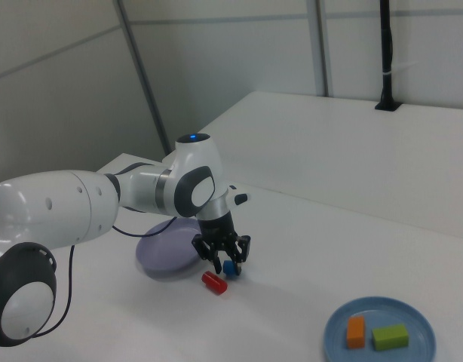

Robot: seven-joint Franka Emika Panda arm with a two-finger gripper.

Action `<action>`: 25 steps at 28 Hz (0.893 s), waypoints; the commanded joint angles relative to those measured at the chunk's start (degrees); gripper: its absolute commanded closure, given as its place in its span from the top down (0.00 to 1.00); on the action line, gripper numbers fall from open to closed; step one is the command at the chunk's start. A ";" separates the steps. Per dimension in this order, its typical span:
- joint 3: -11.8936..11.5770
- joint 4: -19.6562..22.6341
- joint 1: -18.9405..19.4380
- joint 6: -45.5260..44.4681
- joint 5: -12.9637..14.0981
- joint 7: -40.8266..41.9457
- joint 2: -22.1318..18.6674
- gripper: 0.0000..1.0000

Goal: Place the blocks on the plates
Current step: 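Carry the blue cube onto the lavender plate and release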

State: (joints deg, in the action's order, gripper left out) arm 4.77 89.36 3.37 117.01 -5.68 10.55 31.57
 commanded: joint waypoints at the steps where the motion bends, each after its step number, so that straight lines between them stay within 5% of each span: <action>1: -0.64 0.28 0.50 4.79 -1.00 -1.06 -0.11 0.30; 6: -0.64 0.28 -0.03 4.89 -0.65 -0.80 -1.24 0.12; 15: -0.03 0.20 0.59 4.72 0.32 -1.76 -4.67 0.13; 20: 4.98 -0.16 0.68 4.81 -0.82 -6.68 -4.59 0.14; 25: 6.12 -0.16 4.10 4.89 -3.54 -9.05 -3.71 0.16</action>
State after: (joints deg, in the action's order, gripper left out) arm 10.37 88.18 4.37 121.14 -6.47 4.88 27.81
